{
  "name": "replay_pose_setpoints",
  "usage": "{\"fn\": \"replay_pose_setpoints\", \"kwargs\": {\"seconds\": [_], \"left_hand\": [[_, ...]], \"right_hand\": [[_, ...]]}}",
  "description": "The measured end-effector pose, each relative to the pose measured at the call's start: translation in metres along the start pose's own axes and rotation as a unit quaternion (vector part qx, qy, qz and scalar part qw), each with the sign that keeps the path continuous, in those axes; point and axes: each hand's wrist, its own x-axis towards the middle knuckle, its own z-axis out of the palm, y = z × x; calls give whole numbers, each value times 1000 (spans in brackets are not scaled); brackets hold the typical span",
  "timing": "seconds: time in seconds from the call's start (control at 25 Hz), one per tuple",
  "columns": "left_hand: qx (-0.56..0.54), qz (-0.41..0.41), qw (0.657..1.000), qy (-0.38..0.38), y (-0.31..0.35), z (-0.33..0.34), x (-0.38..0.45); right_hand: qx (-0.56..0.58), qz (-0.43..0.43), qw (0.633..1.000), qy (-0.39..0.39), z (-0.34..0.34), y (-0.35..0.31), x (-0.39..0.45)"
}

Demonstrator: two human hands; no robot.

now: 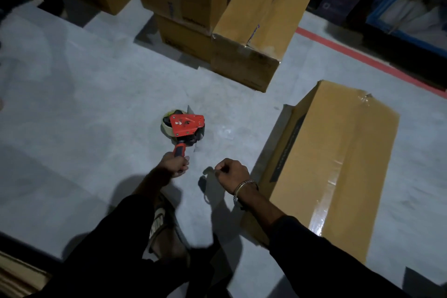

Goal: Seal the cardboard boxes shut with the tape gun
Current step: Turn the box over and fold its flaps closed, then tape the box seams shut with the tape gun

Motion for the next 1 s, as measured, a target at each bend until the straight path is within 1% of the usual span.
{"fn": "replay_pose_setpoints", "kwargs": {"seconds": [0.04,0.16,0.2,0.24,0.28,0.32,0.4,0.48,0.6,0.64,0.72,0.8,0.88,0.92,0.96,1.0], "left_hand": [[-45,-18,999,21,15,5,-15],[-105,-10,990,89,40,18,-60],[-126,-18,985,112,34,28,-58],[-136,-6,983,122,17,42,-45],[-129,8,982,135,9,57,-50],[-99,15,986,136,6,71,-69],[-30,45,983,177,29,95,-165],[2,90,977,193,58,120,-267],[-14,117,974,194,76,168,-338],[-5,141,971,191,81,185,-359],[41,202,963,172,89,218,-404],[125,266,943,156,93,244,-446],[248,334,901,126,87,263,-465],[309,359,874,107,84,268,-470],[368,395,837,91,81,270,-472],[416,446,789,73,80,266,-472]], "right_hand": [[11,-1,1000,4,-9,-7,-8],[37,-10,999,21,-40,-30,-39],[47,-11,999,20,-55,-39,-54],[70,-3,997,16,-72,-46,-68],[111,11,994,13,-89,-50,-83],[155,27,988,9,-107,-51,-99],[192,51,980,-16,-141,-45,-134],[180,75,980,-40,-168,-28,-163],[188,100,976,-52,-197,8,-204],[199,105,973,-56,-204,20,-214],[261,102,957,-68,-218,37,-228],[359,87,928,-52,-231,40,-231],[474,76,877,-17,-250,40,-230],[538,78,839,-20,-261,44,-230],[586,86,805,-28,-272,50,-233],[629,96,770,-43,-281,61,-236]]}}
